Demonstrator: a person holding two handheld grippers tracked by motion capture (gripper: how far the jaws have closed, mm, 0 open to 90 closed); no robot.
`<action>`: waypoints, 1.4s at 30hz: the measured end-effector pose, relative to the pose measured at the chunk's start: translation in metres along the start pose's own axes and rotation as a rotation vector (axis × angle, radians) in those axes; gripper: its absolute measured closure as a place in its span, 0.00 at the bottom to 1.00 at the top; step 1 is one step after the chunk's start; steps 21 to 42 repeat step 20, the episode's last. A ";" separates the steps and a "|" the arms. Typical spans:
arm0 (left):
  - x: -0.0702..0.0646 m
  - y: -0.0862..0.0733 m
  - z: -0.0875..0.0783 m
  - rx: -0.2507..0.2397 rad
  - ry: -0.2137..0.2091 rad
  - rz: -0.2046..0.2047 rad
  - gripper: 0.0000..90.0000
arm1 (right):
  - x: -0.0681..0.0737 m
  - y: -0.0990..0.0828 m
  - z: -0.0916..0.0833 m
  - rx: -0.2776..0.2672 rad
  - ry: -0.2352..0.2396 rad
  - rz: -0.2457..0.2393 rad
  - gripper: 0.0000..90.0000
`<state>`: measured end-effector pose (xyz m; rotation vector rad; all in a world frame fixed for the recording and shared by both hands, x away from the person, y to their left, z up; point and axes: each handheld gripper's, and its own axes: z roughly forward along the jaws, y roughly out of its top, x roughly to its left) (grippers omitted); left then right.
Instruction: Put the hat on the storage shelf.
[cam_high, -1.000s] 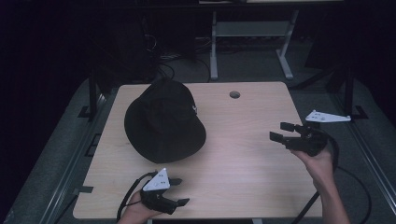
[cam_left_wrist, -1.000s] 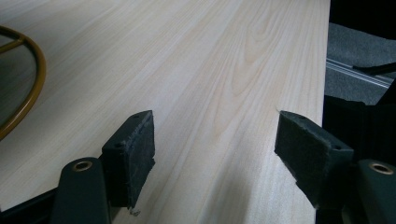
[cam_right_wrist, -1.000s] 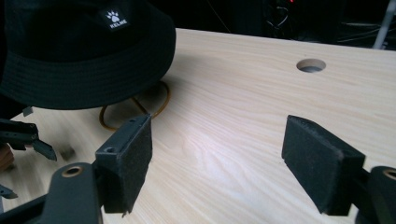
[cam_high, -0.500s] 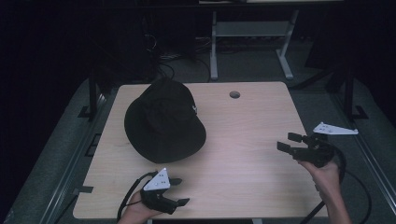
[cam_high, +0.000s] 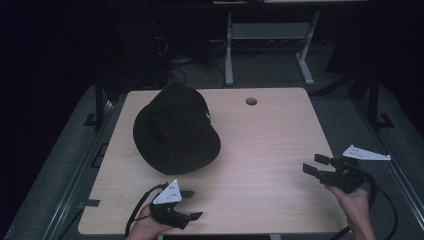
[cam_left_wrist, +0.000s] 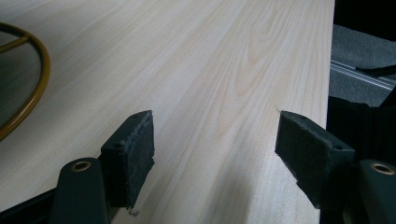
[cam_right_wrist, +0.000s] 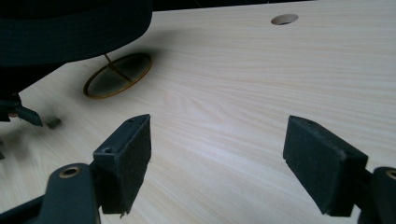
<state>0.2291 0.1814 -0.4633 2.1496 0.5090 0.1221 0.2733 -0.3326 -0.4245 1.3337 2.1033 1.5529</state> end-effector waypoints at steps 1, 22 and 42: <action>0.000 0.000 0.000 -0.001 0.001 -0.001 0.31 | 0.000 -0.002 -0.001 -0.003 -0.001 -0.001 0.25; 0.001 0.000 -0.001 -0.015 0.010 0.000 0.31 | 0.024 -0.042 -0.022 -0.043 -0.018 -0.017 0.24; 0.001 0.000 -0.001 -0.015 0.010 0.000 0.31 | 0.024 -0.042 -0.022 -0.043 -0.018 -0.017 0.24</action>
